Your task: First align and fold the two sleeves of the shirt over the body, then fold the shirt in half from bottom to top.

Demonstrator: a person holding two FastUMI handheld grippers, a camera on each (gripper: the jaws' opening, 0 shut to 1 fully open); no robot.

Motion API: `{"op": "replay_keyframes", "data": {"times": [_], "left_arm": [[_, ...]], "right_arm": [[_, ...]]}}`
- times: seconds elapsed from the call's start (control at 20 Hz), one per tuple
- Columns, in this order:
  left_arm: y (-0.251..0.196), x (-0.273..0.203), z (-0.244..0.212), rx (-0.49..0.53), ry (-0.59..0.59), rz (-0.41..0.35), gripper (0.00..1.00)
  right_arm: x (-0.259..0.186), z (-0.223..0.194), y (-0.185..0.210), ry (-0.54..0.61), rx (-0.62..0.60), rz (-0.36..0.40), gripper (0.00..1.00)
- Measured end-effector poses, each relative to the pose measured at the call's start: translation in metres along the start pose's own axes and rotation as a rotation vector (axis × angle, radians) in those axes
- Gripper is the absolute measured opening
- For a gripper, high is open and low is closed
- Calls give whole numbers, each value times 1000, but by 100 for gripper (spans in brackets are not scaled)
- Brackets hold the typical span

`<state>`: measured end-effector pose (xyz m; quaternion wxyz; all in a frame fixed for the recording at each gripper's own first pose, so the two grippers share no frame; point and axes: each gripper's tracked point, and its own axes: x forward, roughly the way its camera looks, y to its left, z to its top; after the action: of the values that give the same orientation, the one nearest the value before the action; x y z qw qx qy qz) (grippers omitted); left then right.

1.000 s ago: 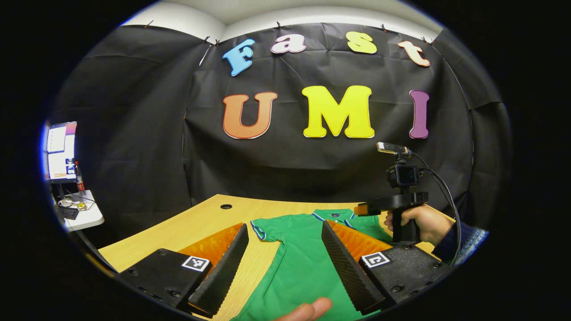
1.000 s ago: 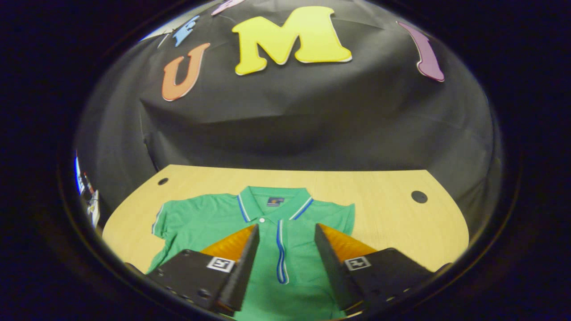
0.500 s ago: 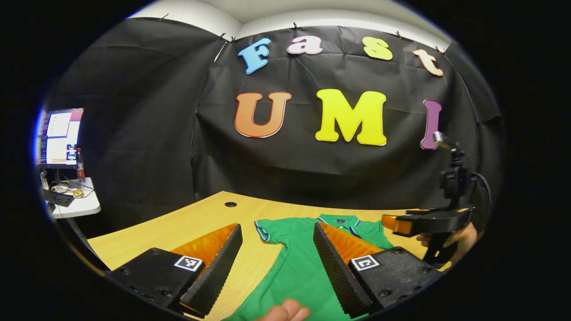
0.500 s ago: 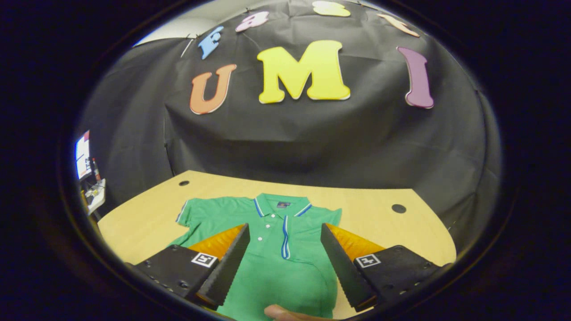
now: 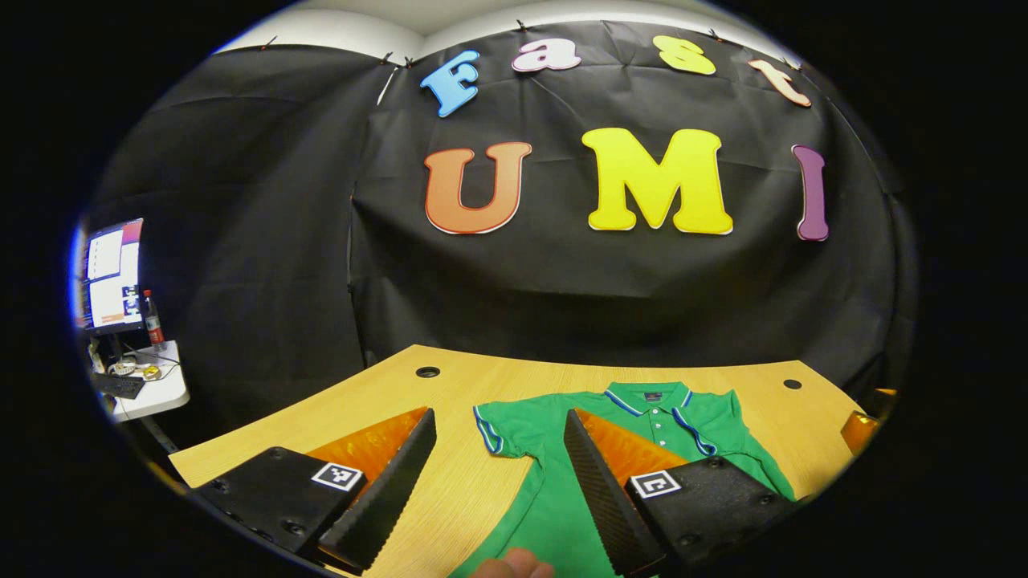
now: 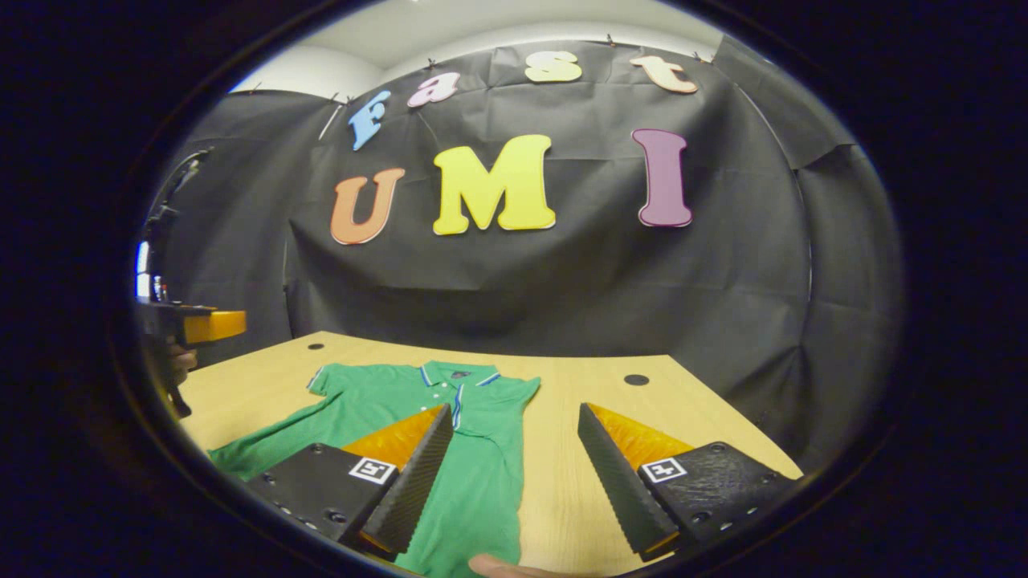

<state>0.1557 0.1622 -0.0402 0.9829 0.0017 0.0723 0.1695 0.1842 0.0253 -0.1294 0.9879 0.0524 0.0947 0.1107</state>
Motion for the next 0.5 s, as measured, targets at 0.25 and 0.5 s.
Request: {"op": "replay_keyframes", "data": {"times": [0.25,0.5], "left_arm": [[6,99,-25,-33,134,16,100],[30,185,-82,-176,320,70,100]], "right_arm": [[-2,2,-4,-67,38,72,92],[1,0,-10,-79,20,60,95]]}}
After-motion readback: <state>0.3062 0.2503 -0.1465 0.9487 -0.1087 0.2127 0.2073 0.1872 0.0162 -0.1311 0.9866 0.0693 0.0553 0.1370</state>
